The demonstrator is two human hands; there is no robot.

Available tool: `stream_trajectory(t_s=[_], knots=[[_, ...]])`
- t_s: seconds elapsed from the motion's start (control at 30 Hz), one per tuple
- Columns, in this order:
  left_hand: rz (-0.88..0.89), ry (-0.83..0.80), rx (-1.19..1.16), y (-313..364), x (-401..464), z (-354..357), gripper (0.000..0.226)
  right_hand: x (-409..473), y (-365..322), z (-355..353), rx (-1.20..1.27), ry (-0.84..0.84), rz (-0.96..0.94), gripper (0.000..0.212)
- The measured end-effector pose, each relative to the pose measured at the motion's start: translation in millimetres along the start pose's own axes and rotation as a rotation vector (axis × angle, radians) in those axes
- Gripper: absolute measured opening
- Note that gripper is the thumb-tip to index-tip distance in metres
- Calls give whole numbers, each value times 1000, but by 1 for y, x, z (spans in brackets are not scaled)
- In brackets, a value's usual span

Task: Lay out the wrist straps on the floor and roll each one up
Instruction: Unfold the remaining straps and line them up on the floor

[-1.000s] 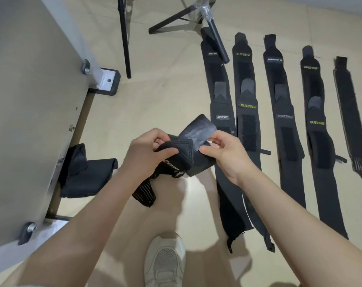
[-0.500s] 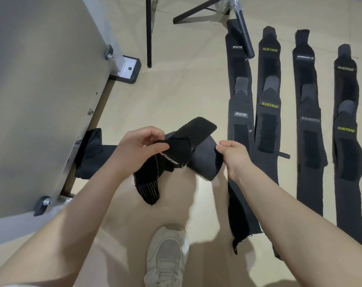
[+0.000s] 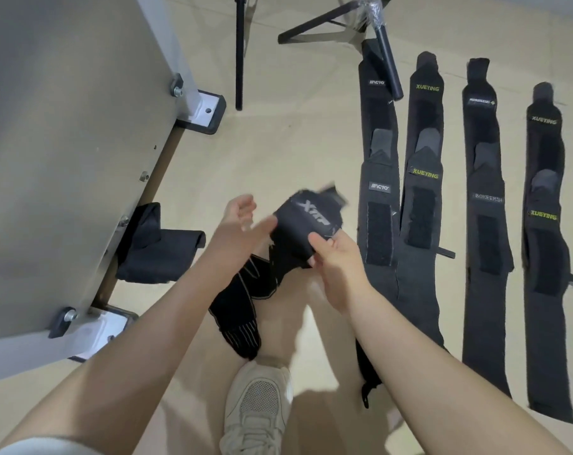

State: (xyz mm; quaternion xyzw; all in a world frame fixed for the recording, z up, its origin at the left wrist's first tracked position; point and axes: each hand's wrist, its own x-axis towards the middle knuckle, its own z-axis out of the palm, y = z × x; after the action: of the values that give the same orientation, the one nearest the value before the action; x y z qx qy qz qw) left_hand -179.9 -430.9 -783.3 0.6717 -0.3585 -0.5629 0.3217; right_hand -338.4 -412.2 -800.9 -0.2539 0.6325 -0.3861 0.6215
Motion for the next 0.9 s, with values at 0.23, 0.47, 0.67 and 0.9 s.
stream_trajectory(t_s=[0.23, 0.47, 0.67, 0.9], knots=[[112, -164, 647, -56, -14, 18, 17, 7, -13, -11, 395, 59, 173, 9], [65, 108, 1031, -46, 0, -21, 15, 17, -32, -25, 426, 371, 123, 19], [22, -181, 1043, -42, 18, -27, 43, 8, -39, -34, 155, -47, 28, 58], [-151, -320, -212, 29, 2, 34, 45, -5, -46, -49, -73, -279, -25, 86]])
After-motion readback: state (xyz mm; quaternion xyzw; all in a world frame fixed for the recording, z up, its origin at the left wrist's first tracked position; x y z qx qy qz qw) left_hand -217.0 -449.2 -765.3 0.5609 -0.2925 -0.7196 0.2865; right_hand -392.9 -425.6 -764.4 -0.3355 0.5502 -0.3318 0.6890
